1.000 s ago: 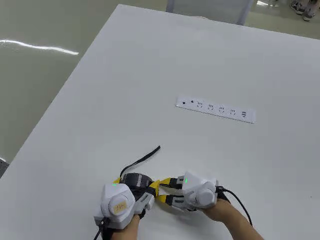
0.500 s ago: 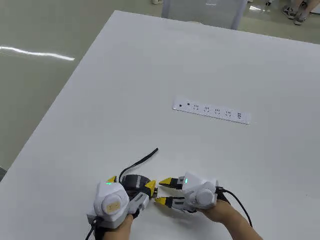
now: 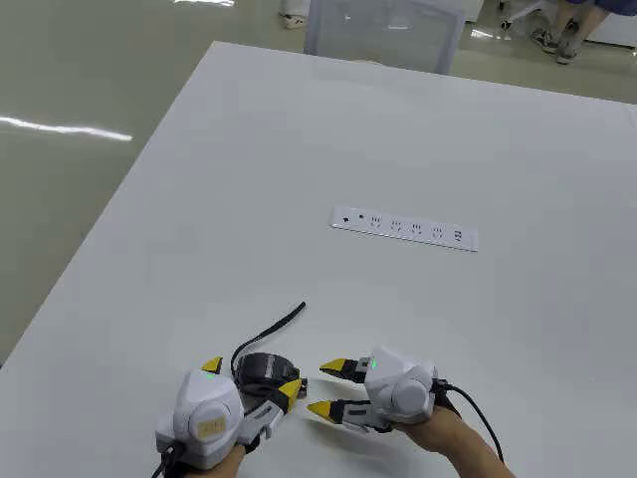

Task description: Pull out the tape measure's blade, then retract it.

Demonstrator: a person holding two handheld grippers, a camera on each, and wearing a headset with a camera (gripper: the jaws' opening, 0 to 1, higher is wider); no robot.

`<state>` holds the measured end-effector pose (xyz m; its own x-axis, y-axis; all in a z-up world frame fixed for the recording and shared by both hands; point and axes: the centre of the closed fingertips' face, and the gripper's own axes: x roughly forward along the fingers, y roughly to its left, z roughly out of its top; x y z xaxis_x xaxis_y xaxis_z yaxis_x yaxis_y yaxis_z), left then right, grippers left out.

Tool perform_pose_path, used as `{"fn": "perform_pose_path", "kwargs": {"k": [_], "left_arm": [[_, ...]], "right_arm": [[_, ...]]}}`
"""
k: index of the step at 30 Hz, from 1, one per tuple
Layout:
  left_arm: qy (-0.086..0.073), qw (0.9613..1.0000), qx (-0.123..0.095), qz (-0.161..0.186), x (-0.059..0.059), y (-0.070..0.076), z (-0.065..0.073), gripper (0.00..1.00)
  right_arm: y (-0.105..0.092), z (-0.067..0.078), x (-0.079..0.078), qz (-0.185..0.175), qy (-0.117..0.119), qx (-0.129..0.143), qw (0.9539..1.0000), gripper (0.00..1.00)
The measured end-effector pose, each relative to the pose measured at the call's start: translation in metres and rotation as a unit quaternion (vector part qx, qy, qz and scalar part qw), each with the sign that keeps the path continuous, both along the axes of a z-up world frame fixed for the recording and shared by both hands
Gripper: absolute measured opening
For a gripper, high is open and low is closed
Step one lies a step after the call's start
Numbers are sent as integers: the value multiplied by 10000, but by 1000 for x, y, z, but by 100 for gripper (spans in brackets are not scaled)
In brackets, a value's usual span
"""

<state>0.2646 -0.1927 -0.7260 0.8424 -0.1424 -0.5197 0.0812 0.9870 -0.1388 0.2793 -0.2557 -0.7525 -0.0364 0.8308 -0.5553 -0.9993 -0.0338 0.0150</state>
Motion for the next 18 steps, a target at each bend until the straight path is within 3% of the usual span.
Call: {"fn": "perform_pose_path", "kwargs": {"k": [13,16,18], "left_arm": [[52,9953,53,-968,-20,-8,11,75],[-101,9928,130,-1183,-24,-10,18,78],[-116,9919,176,-1253,-27,-10,21,79]], "right_arm": [[-25,22,-6,-750,43,34,9972,44],[-34,25,-8,-915,73,10,9958,48],[-41,29,-8,-1125,79,54,9936,50]]}}
